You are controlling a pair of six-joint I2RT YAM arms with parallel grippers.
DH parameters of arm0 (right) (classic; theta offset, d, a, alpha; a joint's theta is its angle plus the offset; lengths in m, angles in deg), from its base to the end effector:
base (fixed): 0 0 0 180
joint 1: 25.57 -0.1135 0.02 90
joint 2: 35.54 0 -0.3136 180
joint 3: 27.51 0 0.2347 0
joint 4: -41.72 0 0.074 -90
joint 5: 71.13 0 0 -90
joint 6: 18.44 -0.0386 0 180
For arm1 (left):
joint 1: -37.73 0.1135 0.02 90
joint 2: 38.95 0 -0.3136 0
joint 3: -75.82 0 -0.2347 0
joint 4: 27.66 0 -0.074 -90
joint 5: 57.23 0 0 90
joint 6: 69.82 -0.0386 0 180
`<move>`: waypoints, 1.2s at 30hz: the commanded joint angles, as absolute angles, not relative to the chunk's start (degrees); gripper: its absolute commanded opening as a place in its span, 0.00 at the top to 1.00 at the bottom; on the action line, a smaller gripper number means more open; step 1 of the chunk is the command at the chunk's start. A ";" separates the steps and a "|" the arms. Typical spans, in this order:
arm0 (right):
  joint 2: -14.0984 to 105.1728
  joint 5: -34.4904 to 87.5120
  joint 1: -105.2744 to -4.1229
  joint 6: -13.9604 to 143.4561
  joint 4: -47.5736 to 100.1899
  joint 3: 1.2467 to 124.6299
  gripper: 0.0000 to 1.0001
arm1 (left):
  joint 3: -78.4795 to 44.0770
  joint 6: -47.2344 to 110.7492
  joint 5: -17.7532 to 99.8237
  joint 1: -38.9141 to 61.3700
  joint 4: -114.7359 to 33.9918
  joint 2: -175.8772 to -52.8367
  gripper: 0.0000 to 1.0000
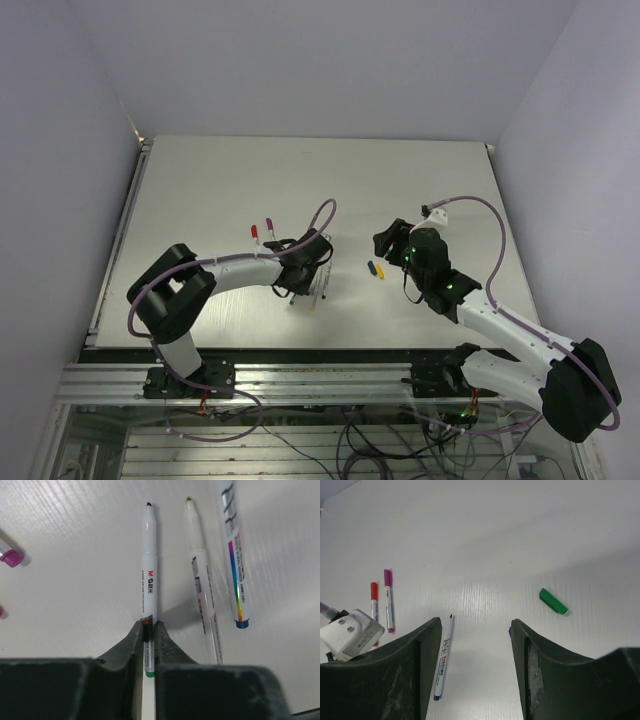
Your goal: Insert the pens into the pen caps
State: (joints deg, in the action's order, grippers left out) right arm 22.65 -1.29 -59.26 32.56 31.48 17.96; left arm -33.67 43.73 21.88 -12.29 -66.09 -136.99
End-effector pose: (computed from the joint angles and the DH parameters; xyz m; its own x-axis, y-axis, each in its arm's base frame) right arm 0.1614 0.0916 0.2853 -0.4138 0.4342 -0.8002 0.0048 0.8800 0.4750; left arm 0.2096 -0.2387 0.2133 -0.8188 0.3659 -0.4424 0.4100 0.9121 -0.0046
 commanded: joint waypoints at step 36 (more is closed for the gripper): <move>55.36 9.74 -45.50 50.47 11.34 41.44 0.55 | -39.48 49.42 31.98 -12.73 -60.54 -118.59 0.93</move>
